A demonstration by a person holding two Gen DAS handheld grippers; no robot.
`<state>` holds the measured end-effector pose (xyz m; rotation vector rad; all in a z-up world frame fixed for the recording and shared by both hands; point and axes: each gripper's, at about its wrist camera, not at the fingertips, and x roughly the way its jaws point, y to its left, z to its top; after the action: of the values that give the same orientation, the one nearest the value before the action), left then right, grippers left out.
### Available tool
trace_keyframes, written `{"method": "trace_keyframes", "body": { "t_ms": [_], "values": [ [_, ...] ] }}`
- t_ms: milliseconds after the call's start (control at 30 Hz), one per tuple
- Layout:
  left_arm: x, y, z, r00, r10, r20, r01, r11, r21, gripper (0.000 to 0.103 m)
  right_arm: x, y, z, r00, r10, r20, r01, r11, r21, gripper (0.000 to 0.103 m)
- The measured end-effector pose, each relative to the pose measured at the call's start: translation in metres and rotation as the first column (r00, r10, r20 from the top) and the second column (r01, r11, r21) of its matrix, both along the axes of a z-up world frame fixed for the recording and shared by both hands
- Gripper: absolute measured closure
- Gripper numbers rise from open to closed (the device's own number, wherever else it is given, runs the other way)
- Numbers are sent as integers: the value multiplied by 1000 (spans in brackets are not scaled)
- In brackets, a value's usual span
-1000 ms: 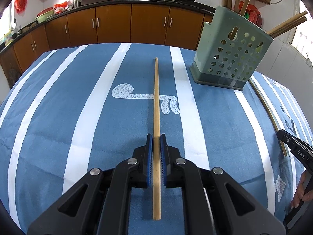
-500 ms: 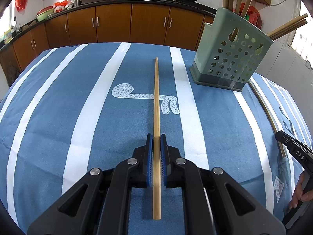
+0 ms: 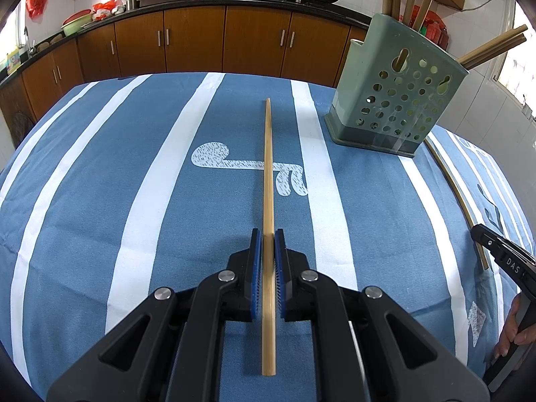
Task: Organize utensils
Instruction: 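Close the left gripper on a wooden chopstick while the right gripper closes on another, then lift both held chopsticks upright and carry them over the green holder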
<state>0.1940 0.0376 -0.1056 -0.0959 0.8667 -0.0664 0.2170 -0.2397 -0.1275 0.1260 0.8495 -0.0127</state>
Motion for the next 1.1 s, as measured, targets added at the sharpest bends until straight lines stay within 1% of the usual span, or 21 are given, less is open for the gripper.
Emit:
{"method": "trace_keyframes", "body": {
  "t_ms": [233, 300, 367, 500, 533, 600, 633, 700, 800, 933, 1100],
  "values": [
    [-2, -1, 0, 1000, -3, 0, 3, 1000, -4, 93, -1, 0, 0, 1000, -1, 0, 1, 1000, -6, 94],
    [-7, -3, 1, 1000, -14, 0, 14, 1000, 5, 88, -4, 1, 0, 1000, 1, 0, -1, 1000, -8, 94],
    [-13, -6, 1, 1000, -21, 1, 21, 1000, 15, 85, -7, 0, -1, 1000, 4, 1, -4, 1000, 13, 94],
    [-20, -9, 1, 1000, -20, 0, 20, 999, 28, 84, -8, -2, -1, 1000, 5, 3, -5, 999, 41, 94],
    [-21, -9, 0, 1000, -20, 0, 20, 999, 30, 85, -9, -3, -1, 1000, 6, 4, -6, 999, 41, 95],
    [-21, -7, 0, 1000, -11, -2, 11, 999, 41, 95, -10, -1, 0, 1000, 13, 6, -13, 1000, 28, 95],
    [-21, -6, 1, 1000, -13, -3, 13, 999, 46, 95, -12, -1, 0, 1000, 16, 11, -16, 1000, 23, 95],
    [-22, -4, 1, 1000, -20, -10, 20, 999, 49, 95, -18, -1, 6, 999, 18, 38, -18, 1000, 17, 95],
    [-29, 2, 10, 1000, -22, 17, 21, 999, 38, 95, -28, -5, 20, 995, 11, 97, -13, 1000, 28, 95],
    [-39, 8, 36, 995, -24, 95, 24, 1000, -1, 96, -37, -13, 42, 985, -11, 174, 2, 999, 51, 95],
    [-47, 13, 76, 978, -16, 209, 26, 999, -46, 95, -48, -23, 80, 953, -36, 301, 14, 997, 76, 95]
  ]
}}
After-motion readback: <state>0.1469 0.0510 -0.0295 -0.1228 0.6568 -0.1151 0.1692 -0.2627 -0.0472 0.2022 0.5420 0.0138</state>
